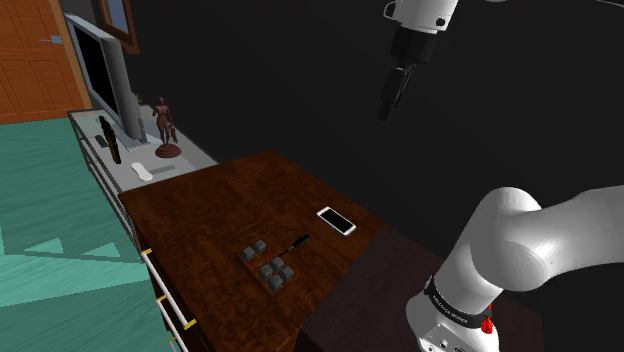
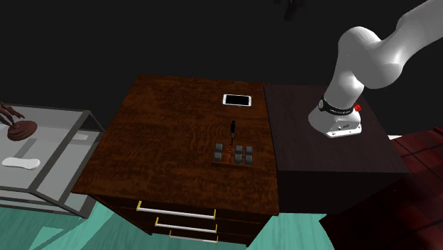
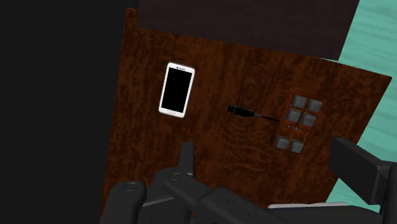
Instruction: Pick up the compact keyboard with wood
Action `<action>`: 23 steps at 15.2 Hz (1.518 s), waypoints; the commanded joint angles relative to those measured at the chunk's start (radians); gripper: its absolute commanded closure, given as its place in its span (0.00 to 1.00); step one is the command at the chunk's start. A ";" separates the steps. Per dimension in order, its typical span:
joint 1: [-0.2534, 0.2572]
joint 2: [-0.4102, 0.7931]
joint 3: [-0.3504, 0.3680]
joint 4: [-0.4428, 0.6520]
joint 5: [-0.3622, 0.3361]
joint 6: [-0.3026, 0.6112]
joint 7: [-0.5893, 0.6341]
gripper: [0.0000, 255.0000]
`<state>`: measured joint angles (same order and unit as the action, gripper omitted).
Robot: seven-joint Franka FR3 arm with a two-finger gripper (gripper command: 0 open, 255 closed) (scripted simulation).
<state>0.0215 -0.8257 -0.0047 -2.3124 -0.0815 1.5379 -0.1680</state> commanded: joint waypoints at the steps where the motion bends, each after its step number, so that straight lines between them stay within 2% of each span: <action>1: 0.000 0.000 0.000 0.000 0.000 0.000 0.000 0.00; 12: 0.124 0.187 -0.048 -0.206 -0.041 0.368 -0.274 0.00; 23: 0.233 0.503 -0.071 -0.295 -0.075 0.750 -0.532 0.00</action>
<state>0.2434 -0.3544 -0.0774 -2.5982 -0.1539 2.2476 -0.6784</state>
